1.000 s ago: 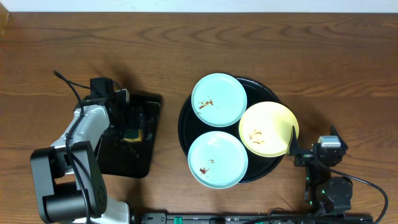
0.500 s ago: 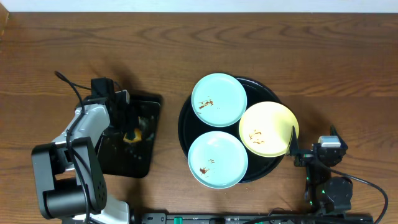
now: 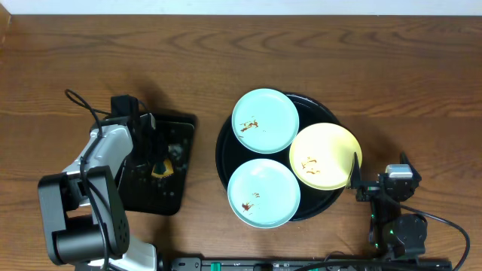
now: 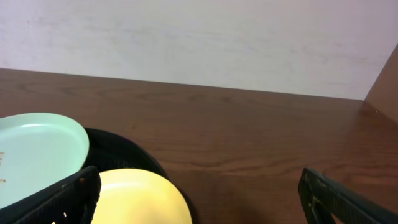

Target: Clean dirty plates on tray and stack at the side

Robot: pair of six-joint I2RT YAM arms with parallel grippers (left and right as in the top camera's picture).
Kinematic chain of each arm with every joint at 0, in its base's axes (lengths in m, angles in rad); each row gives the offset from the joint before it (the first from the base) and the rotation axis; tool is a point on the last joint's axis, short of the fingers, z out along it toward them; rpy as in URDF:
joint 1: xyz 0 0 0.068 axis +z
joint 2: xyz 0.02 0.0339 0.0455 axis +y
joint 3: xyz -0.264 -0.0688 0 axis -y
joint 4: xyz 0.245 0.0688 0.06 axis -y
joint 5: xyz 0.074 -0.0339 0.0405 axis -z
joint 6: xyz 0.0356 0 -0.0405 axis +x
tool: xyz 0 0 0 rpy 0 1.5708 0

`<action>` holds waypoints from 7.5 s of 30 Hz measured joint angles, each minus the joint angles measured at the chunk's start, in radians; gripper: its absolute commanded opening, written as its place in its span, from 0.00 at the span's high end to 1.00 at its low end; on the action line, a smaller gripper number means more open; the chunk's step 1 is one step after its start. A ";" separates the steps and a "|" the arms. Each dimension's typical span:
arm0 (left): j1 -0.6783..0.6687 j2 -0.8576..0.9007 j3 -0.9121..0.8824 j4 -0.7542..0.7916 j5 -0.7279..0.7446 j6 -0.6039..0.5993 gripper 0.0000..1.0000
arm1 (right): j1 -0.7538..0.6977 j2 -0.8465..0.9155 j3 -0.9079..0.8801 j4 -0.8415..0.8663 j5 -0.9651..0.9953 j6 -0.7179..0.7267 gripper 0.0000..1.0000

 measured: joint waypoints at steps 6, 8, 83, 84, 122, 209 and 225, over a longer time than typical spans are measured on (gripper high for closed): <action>0.000 0.000 0.000 0.001 0.000 -0.002 0.93 | 0.000 0.000 0.000 0.000 0.000 0.000 0.01; 0.000 0.000 0.000 0.002 0.000 -0.002 0.93 | 0.000 0.000 0.000 0.000 0.000 0.000 0.01; 0.000 0.000 0.000 0.030 0.008 -0.005 0.92 | -0.205 1.242 0.937 -0.935 -0.302 0.341 0.01; 0.000 0.000 0.000 0.031 0.008 -0.005 0.92 | -0.205 1.262 0.937 -0.931 -0.294 0.354 0.01; 0.000 0.000 0.000 0.032 0.008 -0.005 0.92 | -0.205 1.552 0.933 -0.672 -0.388 0.213 0.12; 0.000 -0.118 0.000 0.037 0.058 -0.005 0.93 | -0.099 1.530 0.756 -0.558 -0.451 0.270 0.99; -0.238 -0.320 0.010 0.055 0.303 -0.045 0.93 | -0.098 1.530 0.756 -0.594 -0.462 0.265 0.99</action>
